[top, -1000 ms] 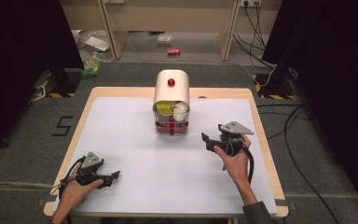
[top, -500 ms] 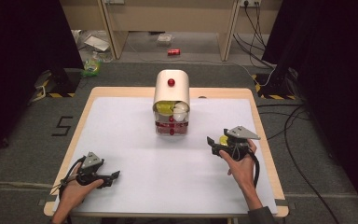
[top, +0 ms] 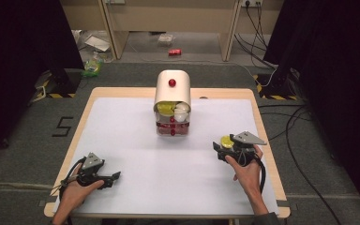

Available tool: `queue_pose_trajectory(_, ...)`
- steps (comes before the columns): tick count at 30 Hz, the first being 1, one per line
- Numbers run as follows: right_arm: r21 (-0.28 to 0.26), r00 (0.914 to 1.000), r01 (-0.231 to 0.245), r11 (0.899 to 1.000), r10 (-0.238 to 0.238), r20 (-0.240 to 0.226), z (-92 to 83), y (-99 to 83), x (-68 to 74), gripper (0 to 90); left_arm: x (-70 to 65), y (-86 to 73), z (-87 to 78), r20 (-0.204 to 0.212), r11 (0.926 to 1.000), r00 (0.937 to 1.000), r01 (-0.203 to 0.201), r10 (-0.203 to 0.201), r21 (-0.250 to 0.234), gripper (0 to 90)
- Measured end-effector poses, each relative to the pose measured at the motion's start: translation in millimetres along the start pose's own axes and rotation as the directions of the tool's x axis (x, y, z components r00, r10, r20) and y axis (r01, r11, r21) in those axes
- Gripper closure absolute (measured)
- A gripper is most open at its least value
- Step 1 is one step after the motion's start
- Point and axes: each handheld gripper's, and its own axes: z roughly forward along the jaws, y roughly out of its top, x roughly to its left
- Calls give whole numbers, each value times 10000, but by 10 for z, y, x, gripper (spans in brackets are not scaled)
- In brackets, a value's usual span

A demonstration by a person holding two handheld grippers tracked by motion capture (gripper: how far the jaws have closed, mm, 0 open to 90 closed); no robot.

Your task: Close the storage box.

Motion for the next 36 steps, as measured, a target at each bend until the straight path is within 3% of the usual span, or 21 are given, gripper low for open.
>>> queue_pose_trajectory(36, 932, 10000, -72, 9956, 75, -28, -217, -340, -77, 208, 0, 0, 0, 0, 10000, 10000, 0, 0, -7, 142)
